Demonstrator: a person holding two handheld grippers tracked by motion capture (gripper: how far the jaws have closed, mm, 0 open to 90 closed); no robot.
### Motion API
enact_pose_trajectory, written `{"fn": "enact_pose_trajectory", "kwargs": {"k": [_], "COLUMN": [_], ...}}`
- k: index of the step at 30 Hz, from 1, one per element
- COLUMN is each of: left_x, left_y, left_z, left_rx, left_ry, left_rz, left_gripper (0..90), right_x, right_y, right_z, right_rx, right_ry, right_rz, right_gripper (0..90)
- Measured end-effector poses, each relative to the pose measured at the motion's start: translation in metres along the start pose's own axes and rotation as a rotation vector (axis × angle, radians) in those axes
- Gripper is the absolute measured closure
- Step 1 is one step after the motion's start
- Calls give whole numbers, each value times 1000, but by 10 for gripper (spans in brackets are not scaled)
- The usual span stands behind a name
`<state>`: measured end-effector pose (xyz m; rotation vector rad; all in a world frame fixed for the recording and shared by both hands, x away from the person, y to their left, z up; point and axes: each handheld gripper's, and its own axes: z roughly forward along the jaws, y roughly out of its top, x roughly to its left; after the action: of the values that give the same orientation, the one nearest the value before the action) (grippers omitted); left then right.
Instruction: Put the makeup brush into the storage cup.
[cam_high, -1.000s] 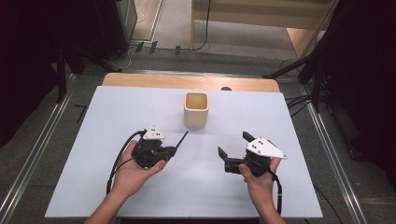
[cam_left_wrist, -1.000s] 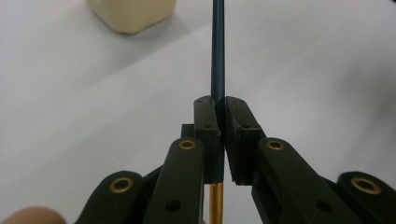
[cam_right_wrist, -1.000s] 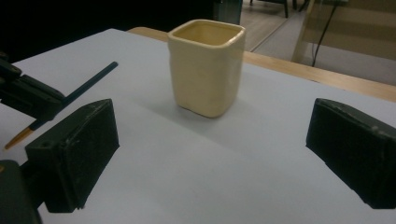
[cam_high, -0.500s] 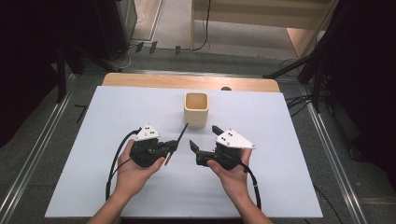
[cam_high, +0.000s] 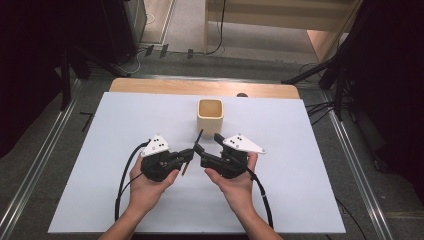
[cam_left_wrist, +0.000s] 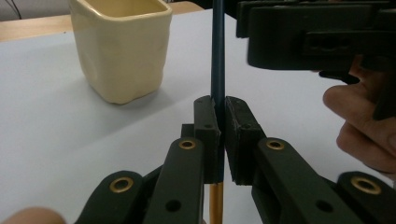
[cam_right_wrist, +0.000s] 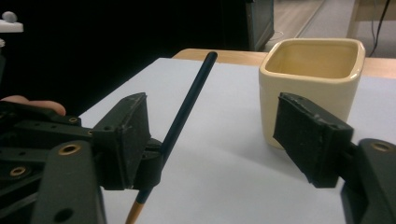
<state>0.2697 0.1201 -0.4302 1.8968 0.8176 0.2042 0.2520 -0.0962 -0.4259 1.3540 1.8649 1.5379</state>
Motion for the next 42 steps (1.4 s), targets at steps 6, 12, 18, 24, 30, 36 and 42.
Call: {"fn": "enact_pose_trajectory", "kwargs": {"k": [6, 12, 18, 24, 30, 36, 42], "left_x": [-4, -9, -14, -18, -19, -16, -20], "left_y": [-3, -6, -8, -9, -7, -9, -14], "left_z": [2, 6, 9, 11, 13, 17, 26], "left_rx": [-35, -53, -66, -68, -70, -50, 11], "left_ry": [-18, -24, -29, -51, -74, -80, -72], "left_rz": [6, 17, 37, 47, 36, 35, 50], "left_gripper": [849, 849, 849, 848, 773, 620, 653], "right_x": [-2, -10, -10, -13, -10, -11, -13], "right_y": [-2, -5, -8, -9, -9, -6, -4], "right_z": [0, 1, 2, 0, -5, -9, -14], "right_rx": [-8, -7, -2, -25, -49, -71, -93], "right_ry": [39, 143, 159, 161, 171, 155, 145], "right_rz": [61, 142, 174, 224, 187, 161, 153], "right_gripper": [415, 607, 681, 825, 857, 857, 857]}}
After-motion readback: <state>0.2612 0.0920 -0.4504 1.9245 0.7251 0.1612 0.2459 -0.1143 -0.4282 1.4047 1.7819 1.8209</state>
